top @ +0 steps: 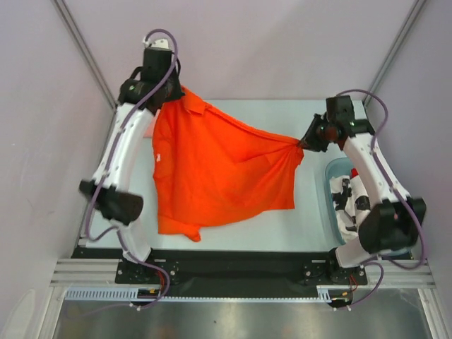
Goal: Fold and stack the t-shirts
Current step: Flatten the tshirt out
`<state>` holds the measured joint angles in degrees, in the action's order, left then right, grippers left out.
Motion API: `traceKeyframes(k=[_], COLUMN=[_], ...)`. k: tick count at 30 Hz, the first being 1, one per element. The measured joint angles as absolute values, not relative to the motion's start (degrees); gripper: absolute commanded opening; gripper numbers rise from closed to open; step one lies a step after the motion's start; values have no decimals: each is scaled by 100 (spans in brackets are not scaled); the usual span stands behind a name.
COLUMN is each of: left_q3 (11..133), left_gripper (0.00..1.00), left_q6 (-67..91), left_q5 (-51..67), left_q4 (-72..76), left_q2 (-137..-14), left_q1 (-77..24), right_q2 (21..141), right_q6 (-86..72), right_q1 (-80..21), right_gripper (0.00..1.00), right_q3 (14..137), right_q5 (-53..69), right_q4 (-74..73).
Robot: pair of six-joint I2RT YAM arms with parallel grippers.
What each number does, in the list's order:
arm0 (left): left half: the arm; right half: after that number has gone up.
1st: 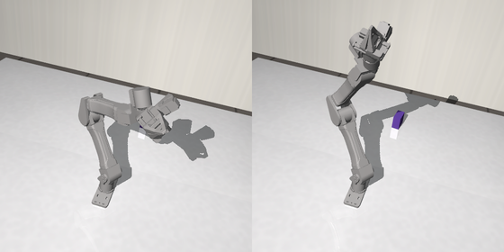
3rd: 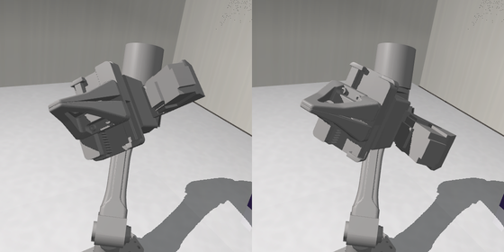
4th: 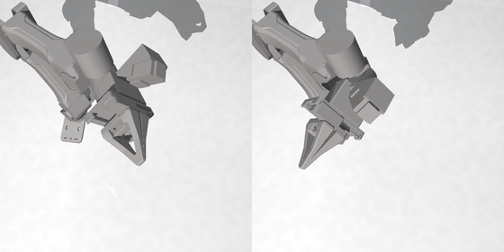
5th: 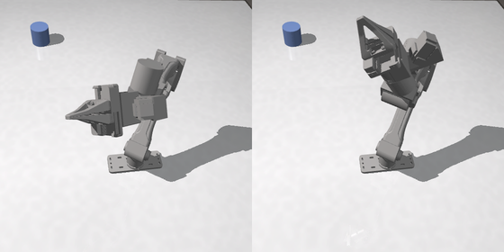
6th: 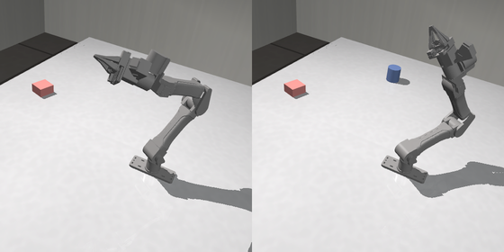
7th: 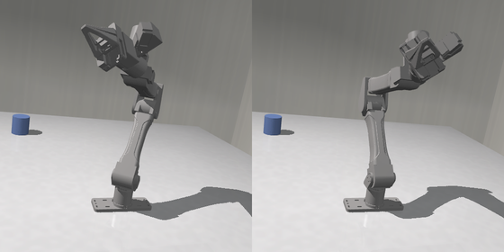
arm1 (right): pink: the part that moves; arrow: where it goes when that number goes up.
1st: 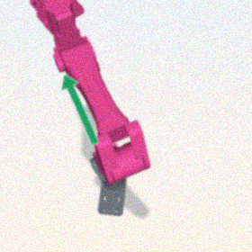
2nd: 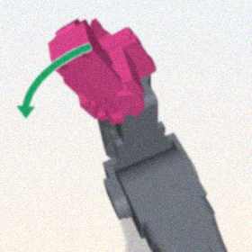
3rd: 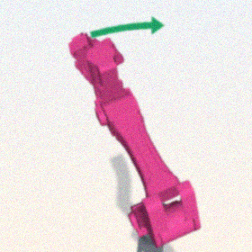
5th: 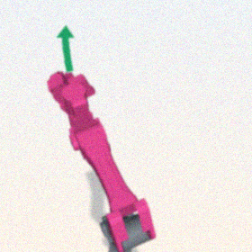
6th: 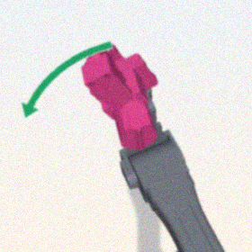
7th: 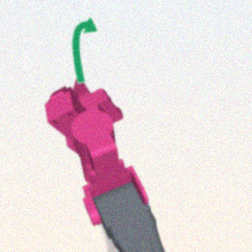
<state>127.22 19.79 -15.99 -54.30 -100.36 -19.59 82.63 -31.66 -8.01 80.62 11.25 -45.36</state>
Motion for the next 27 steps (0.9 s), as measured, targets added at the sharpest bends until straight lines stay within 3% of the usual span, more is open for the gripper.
traceKeyframes(k=[2, 4, 8, 12, 16, 17, 19, 21, 23, 27], left_q3=[12744, 12964, 12929, 11295, 9365, 8781, 7900, 6980, 6230, 5269], left_gripper=[33, 51, 76, 77, 74, 73, 72, 71, 70, 70], left_q6=[1994, 2025, 2034, 2047, 2121, 2174, 2346, 2620, 2910, 3339], left_q5=[-1564, -1522, -1632, -1778, -1559, -1441, -1269, -1033, -788, -412], left_q4=[-5468, -5714, -5920, -5588, -5151, -5024, -4974, -4873, -4781, -4893], left_q2=[-10774, -11515, -12057, -10978, -9247, -8700, -7819, -6963, -6386, -5896], left_q1=[-1647, -1361, -1090, -1262, -1549, -1627, -1754, -1898, -1994, -2051], right_q2=[8976, 9463, 9887, 9341, 8237, 7953, 7537, 7295, 7275, 7518], right_q6=[-2945, -2759, -2412, -2311, -2473, -2517, -2628, -2720, -2786, -2849], right_q1=[-738, -738, -764, -934, -1332, -1389, -1372, -1308, -1258, -1234], right_gripper=[34, 43, 49, 48, 32, 22, 17, 18, 28, 32], right_q3=[8503, 8923, 9365, 8532, 6755, 6289, 5599, 5063, 4807, 4560], right_q5=[1131, 1090, 895, 762, 864, 906, 978, 1046, 1094, 1157], right_q4=[-4587, -4676, -5059, -5137, -5083, -4984, -4932, -4810, -4646, -4191])
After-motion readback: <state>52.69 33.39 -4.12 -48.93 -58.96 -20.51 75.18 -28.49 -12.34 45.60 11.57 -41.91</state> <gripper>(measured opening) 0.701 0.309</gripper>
